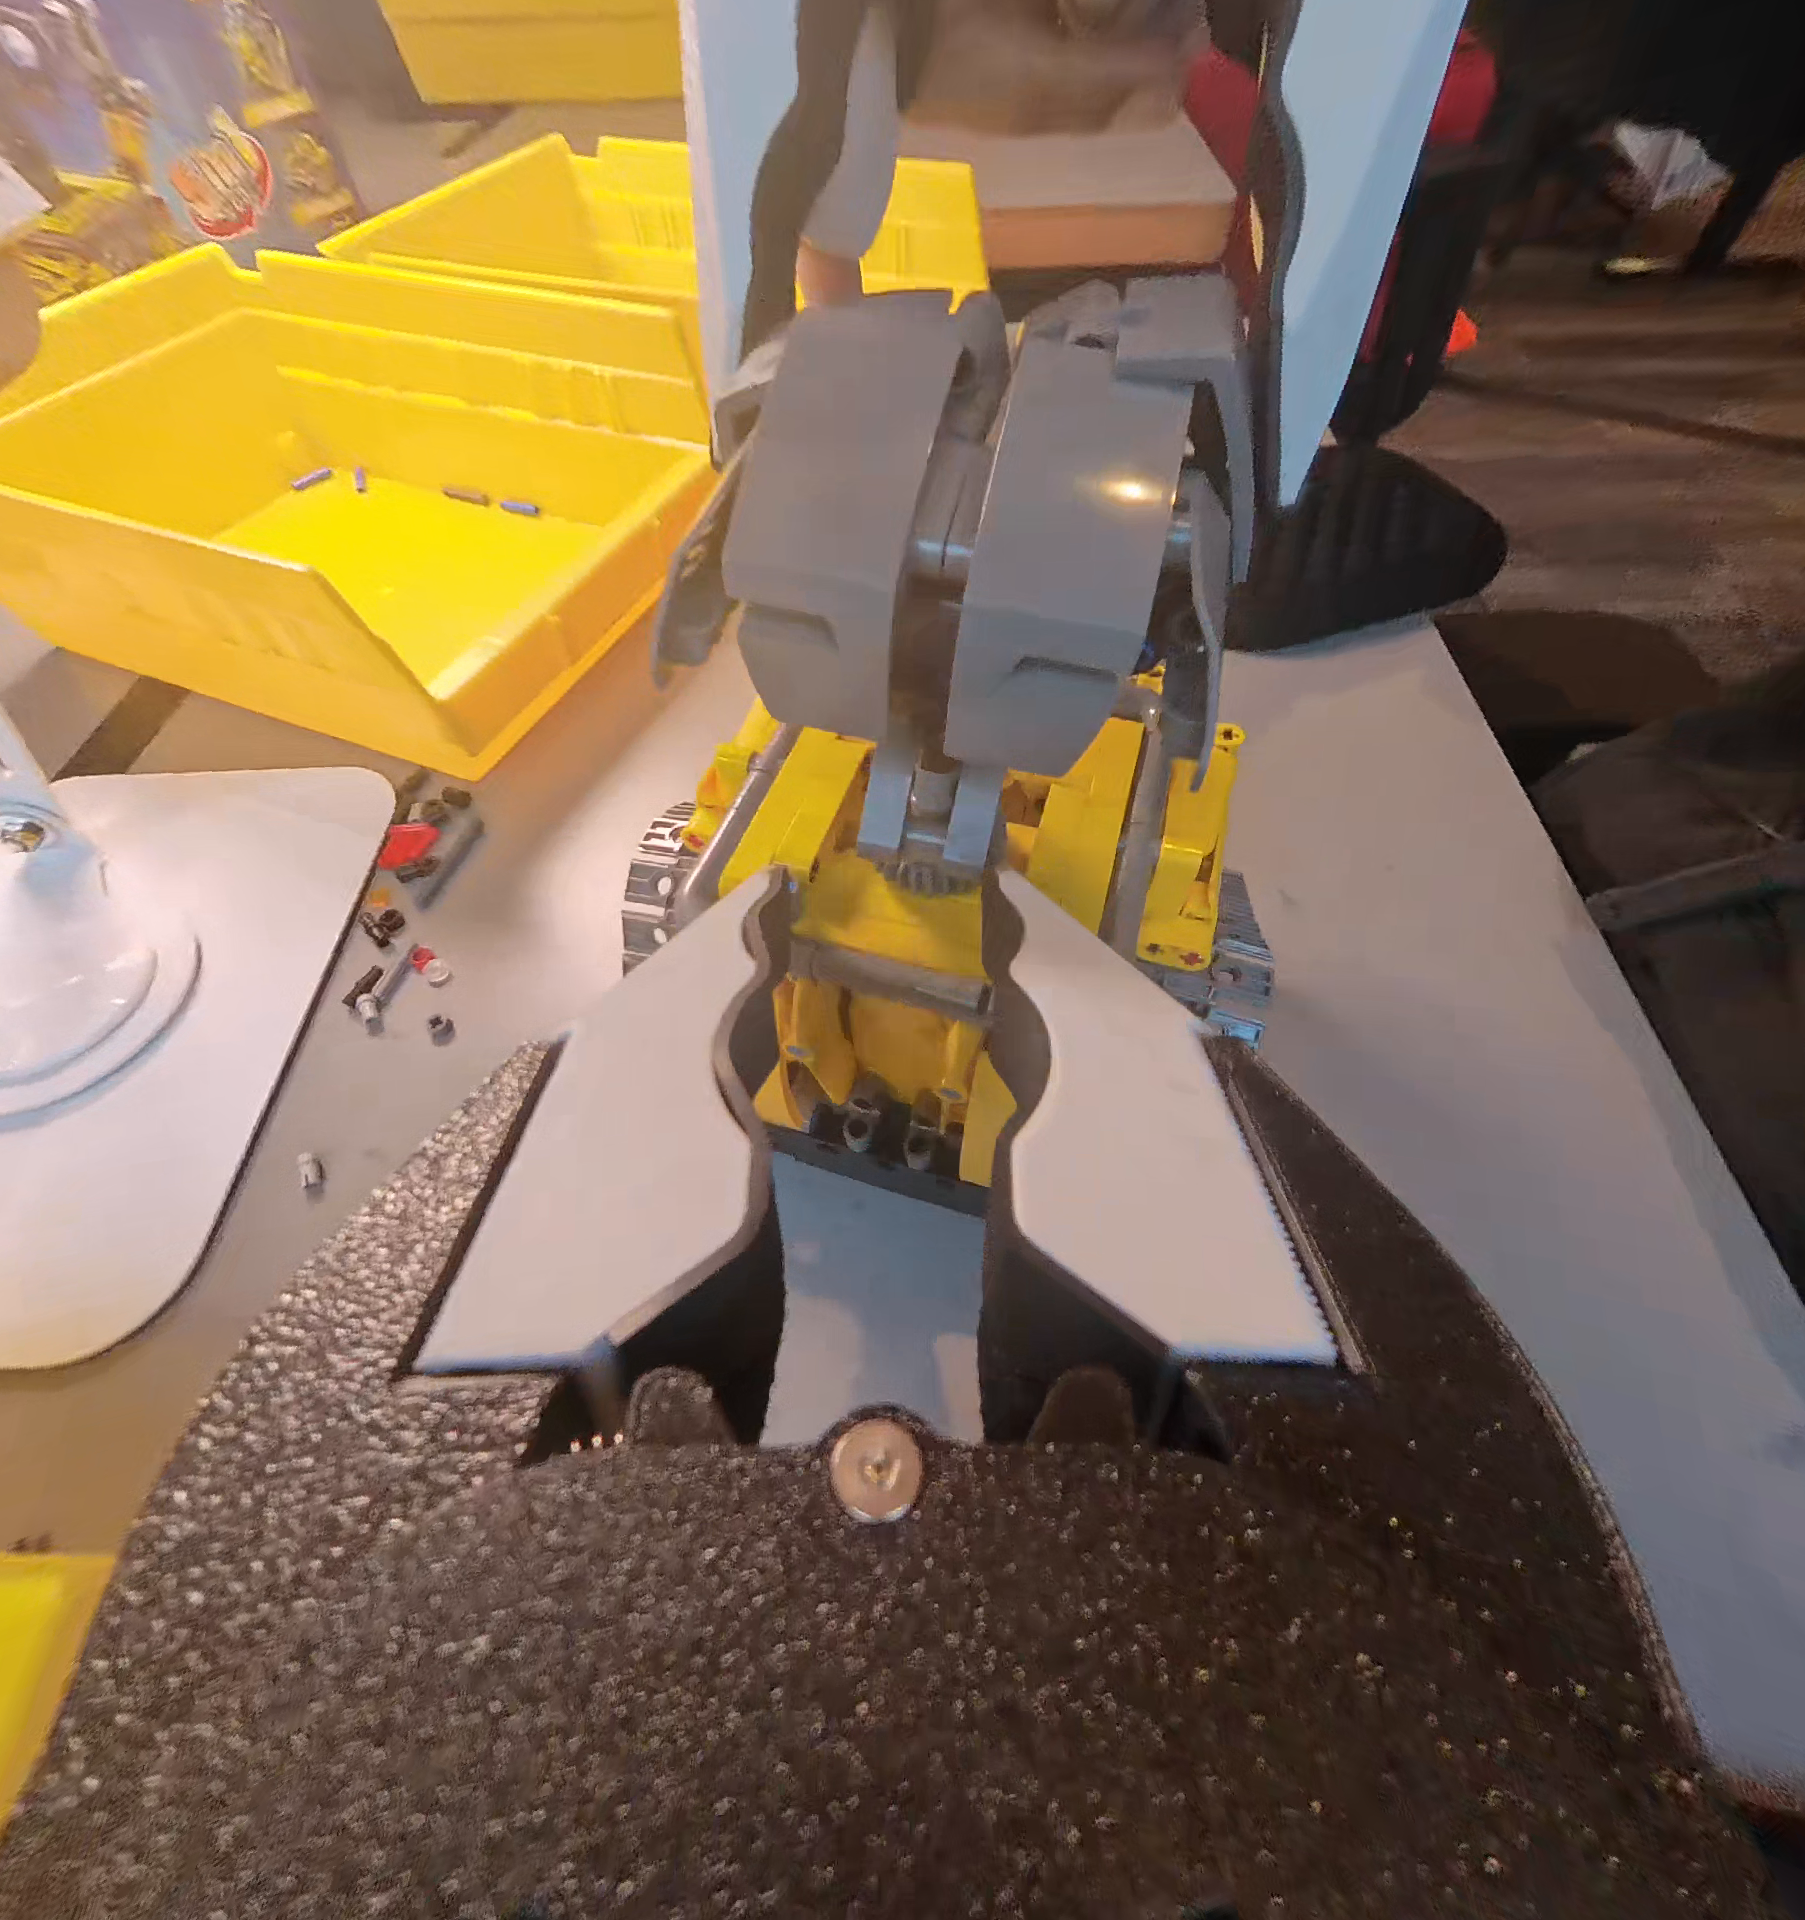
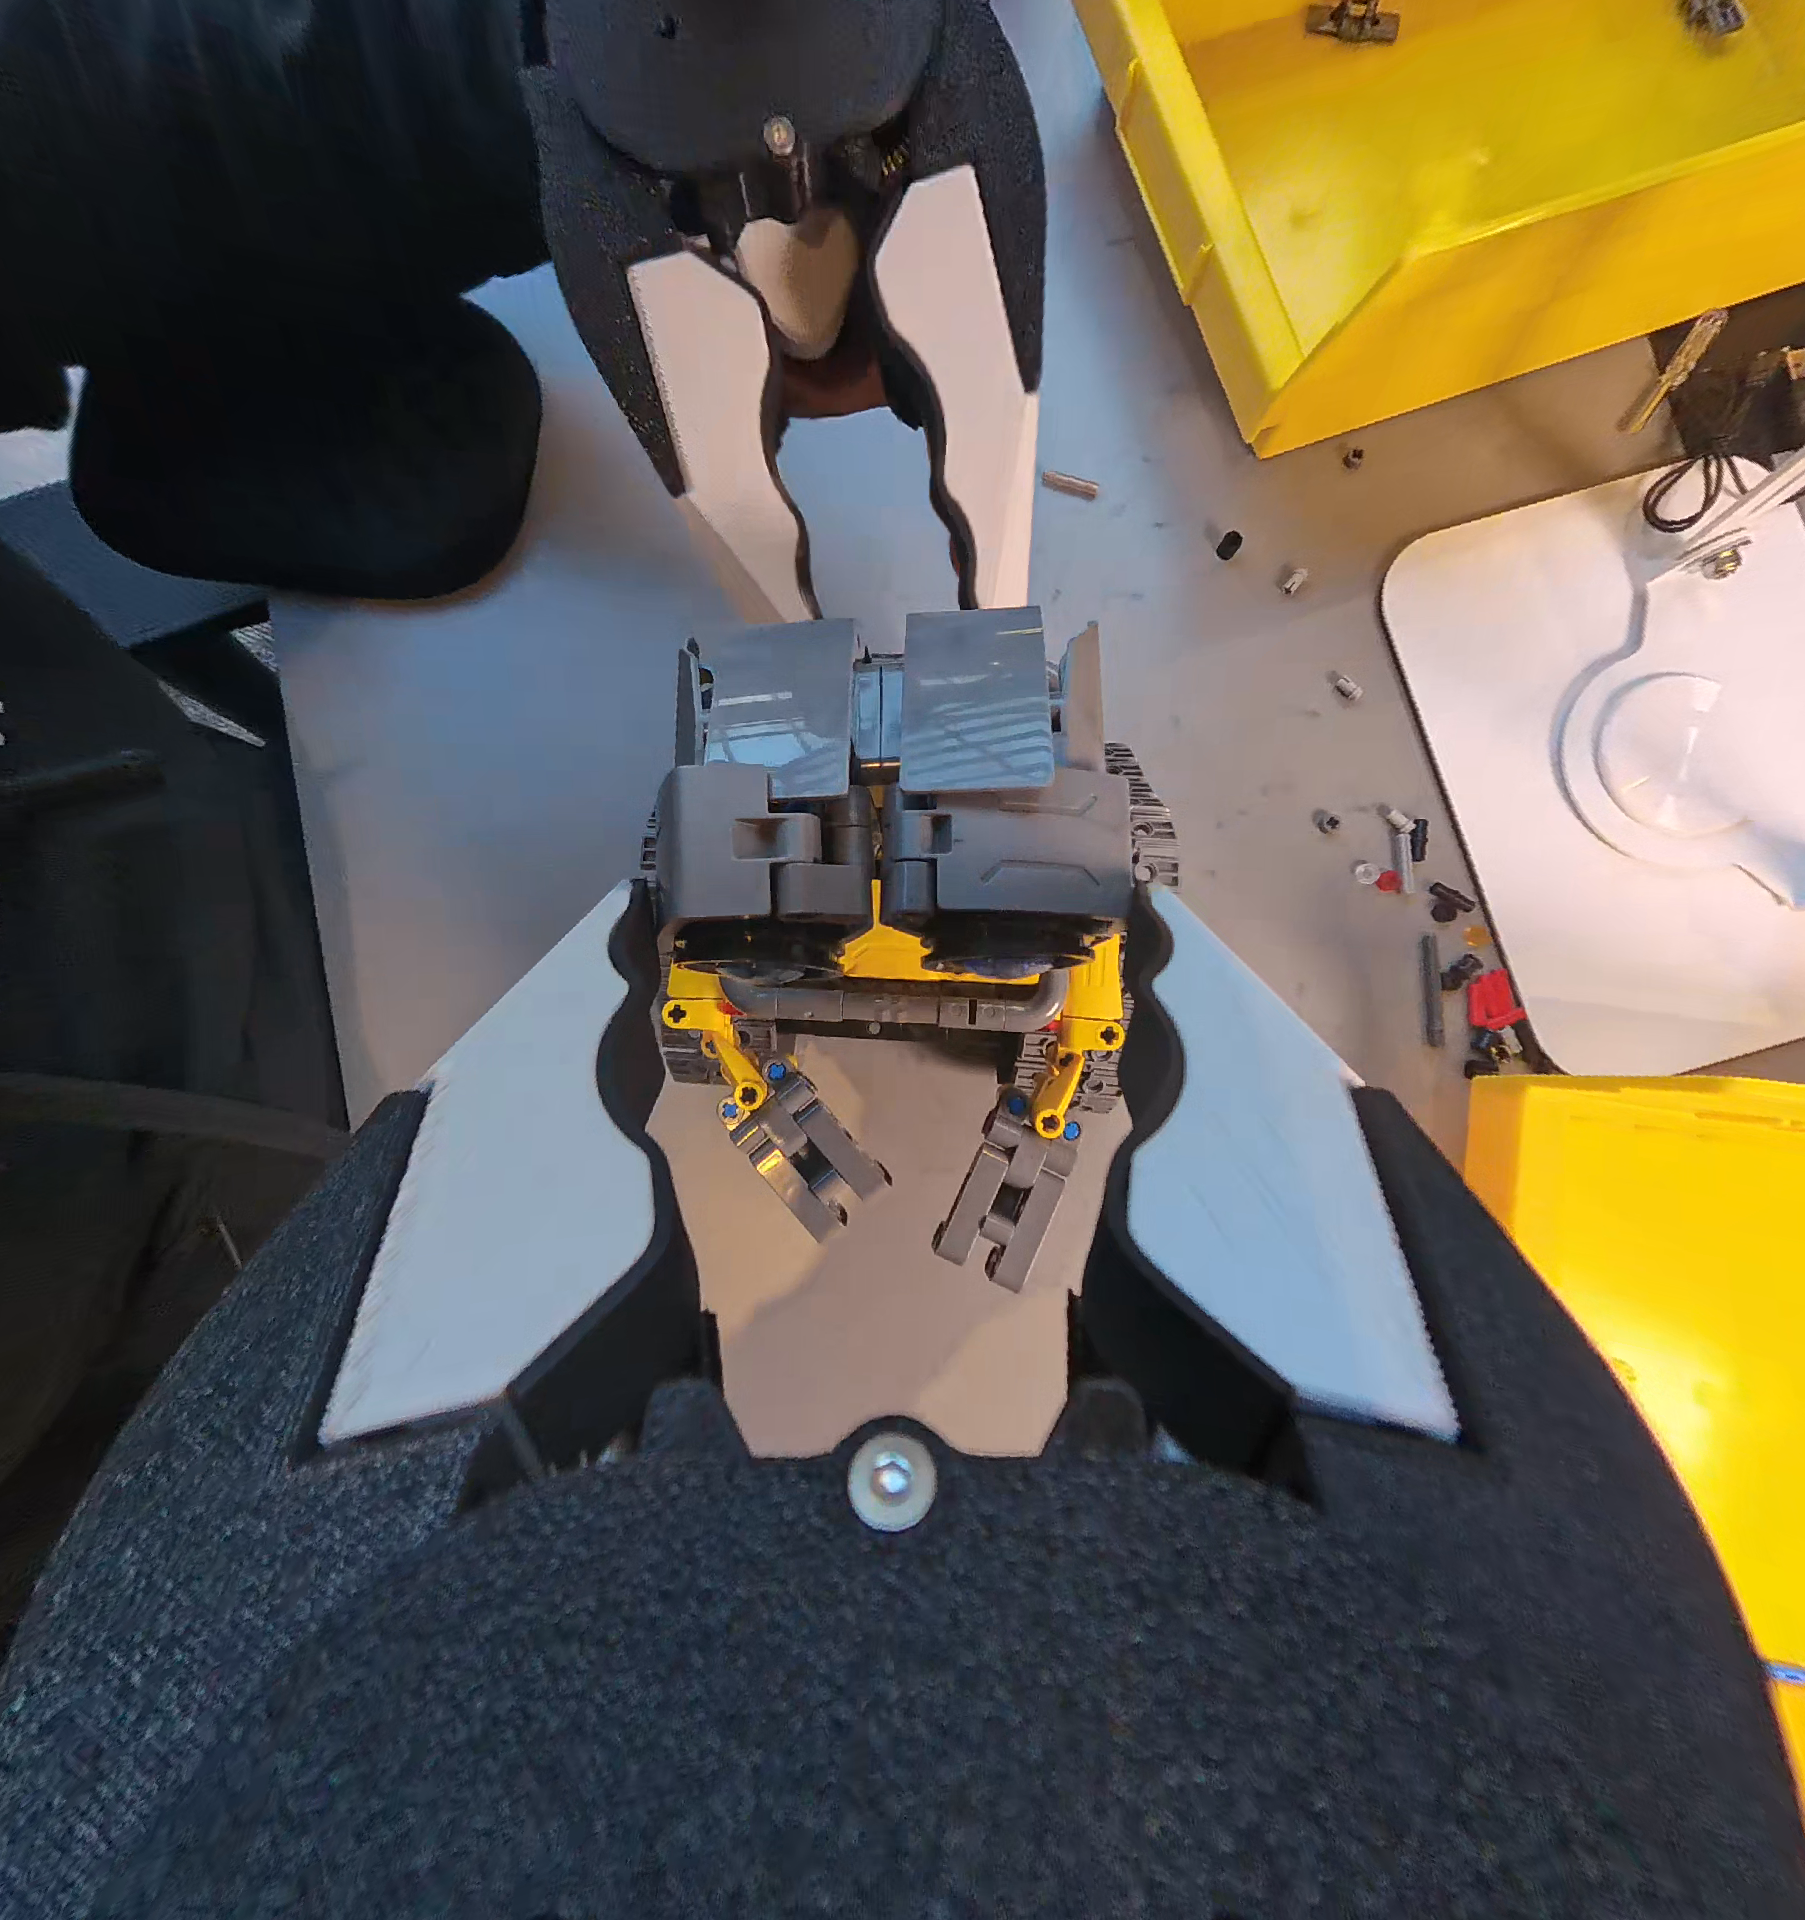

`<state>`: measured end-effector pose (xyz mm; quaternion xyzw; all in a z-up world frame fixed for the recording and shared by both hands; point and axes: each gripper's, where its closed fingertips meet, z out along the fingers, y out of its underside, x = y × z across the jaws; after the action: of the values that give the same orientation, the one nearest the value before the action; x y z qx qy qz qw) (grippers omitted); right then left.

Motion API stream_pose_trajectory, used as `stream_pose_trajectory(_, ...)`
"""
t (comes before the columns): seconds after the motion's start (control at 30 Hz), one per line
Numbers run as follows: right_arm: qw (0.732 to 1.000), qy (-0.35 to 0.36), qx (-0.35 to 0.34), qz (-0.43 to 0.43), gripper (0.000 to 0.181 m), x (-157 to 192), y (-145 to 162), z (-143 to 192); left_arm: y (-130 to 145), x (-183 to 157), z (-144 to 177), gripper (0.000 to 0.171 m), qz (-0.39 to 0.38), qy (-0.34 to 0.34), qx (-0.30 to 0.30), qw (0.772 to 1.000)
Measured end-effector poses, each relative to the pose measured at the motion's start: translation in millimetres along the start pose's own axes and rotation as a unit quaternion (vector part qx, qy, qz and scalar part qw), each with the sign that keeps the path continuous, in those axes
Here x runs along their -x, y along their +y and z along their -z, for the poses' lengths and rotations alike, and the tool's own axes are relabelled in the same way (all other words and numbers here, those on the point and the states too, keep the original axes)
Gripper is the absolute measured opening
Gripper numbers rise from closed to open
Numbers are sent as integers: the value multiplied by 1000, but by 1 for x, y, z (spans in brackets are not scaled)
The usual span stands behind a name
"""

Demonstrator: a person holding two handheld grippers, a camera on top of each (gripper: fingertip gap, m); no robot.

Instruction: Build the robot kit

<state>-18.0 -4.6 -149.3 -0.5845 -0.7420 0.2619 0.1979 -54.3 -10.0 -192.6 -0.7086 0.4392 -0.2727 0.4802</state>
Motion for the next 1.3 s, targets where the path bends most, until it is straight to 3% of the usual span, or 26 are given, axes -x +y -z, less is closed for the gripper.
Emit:
stream_pose_trajectory(0.2,1000,-15,-11,-9,90,-1,-3,3,-2,-3,-7,34,-35,29,30,999)
stream_pose_trajectory(0.23,1000,-16,-14,-12,90,-2,-3,3,-2,-7,-9,22,-35,44,35,998)
stream_pose_trajectory(0.37,1000,-10,-14,-11,92,-4,0,5,-4,-9,-17,23,-31,38,30,998)
stream_pose_trajectory(0.57,999,-4,-45,-1,94,-5,3,7,-6,-15,-23,18,28,50,7,998)
stream_pose_trajectory(0.7,998,12,-59,18,97,-8,9,8,-10,-18,-33,18,40,15,10,999)
stream_pose_trajectory(0.87,997,-19,-53,56,97,-10,23,17,-16,-22,-42,19,49,-8,8,999)
stream_pose_trajectory(0.9,997,-22,-43,63,97,-10,28,17,-18,-21,-37,23,35,-2,3,999)
stream_pose_trajectory(0.93,997,-21,-35,69,97,-11,31,17,-20,-19,-29,40,25,8,-10,1000)
stream_pose_trajectory(1.03,996,-20,-24,78,96,-10,35,19,-24,-5,-9,69,37,29,-51,998)
stream_pose_trajectory(1.17,995,-15,-5,96,96,-9,32,18,-11,-8,-28,109,66,92,-69,991)
stream_pose_trajectory(1.23,995,-13,7,98,97,-9,31,17,-2,-19,-43,118,75,126,-53,988)
stream_pose_trajectory(1.3,995,-10,20,102,97,-9,31,16,5,-25,-54,108,73,117,-34,990)
